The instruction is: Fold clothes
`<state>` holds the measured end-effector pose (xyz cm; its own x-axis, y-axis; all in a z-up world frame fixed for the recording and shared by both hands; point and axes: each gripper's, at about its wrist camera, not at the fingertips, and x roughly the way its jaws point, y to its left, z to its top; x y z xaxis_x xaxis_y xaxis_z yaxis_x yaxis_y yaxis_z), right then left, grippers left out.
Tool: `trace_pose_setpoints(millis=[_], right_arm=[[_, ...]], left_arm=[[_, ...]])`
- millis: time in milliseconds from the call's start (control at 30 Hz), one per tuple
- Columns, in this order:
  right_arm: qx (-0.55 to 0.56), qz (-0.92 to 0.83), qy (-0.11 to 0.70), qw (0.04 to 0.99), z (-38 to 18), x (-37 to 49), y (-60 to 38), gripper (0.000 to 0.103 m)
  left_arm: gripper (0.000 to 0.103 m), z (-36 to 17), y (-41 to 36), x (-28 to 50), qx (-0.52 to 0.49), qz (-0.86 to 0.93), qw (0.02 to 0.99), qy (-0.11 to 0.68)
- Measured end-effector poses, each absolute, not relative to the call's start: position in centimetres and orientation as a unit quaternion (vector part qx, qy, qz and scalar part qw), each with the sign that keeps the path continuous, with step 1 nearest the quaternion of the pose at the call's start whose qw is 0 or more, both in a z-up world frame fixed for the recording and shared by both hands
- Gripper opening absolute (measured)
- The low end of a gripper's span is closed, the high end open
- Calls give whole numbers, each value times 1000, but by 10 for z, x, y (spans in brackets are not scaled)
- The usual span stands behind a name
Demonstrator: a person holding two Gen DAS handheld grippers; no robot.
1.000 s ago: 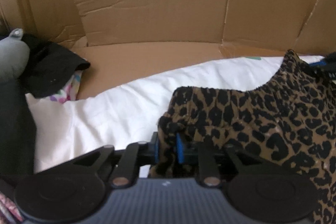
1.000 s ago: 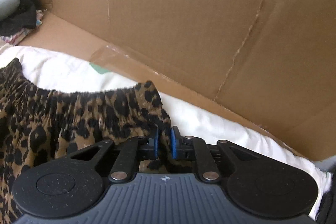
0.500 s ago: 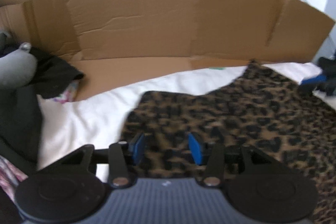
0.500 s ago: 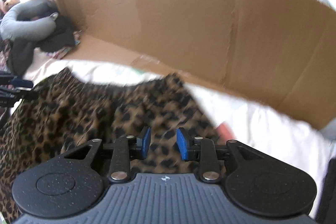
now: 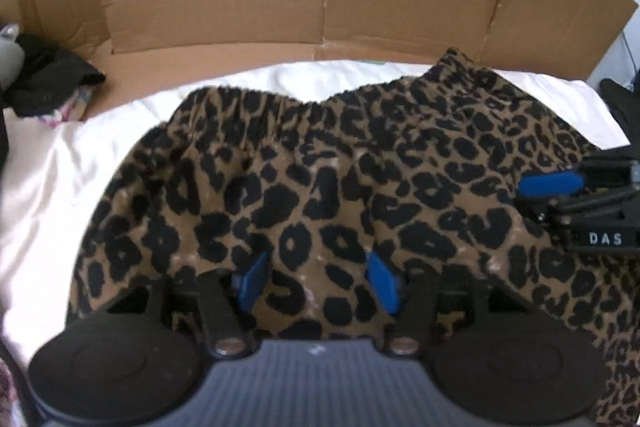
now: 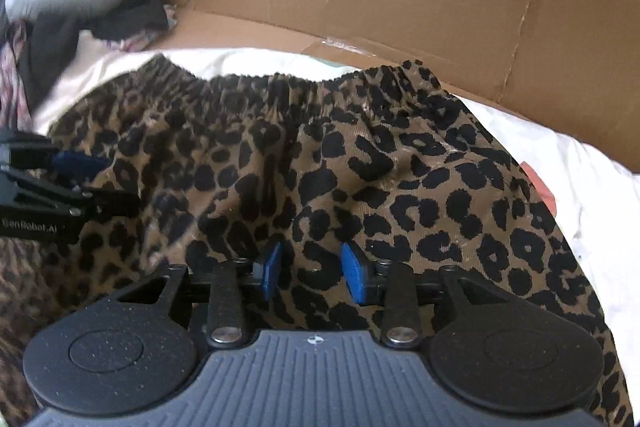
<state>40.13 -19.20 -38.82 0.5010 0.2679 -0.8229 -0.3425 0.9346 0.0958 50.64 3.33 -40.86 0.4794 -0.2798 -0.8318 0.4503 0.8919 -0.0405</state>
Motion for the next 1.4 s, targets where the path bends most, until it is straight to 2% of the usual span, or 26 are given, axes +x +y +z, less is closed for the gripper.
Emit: trace_pose_setpoints(millis=[100, 400, 733, 1400], right_arm=[[-45, 168, 464, 868, -389, 401, -192, 46], [-18, 150, 451, 880, -376, 382, -211, 46], [-24, 137, 464, 875, -387, 335, -233, 46], [-35, 101, 488, 866, -371, 272, -276, 47]], left_arm=[[66, -409, 31, 504, 99, -208, 858, 460], [68, -380, 57, 486, 62, -187, 868, 457], [68, -399, 57, 456, 83, -183, 852, 483], [71, -393, 78, 394, 93, -209, 829, 511]])
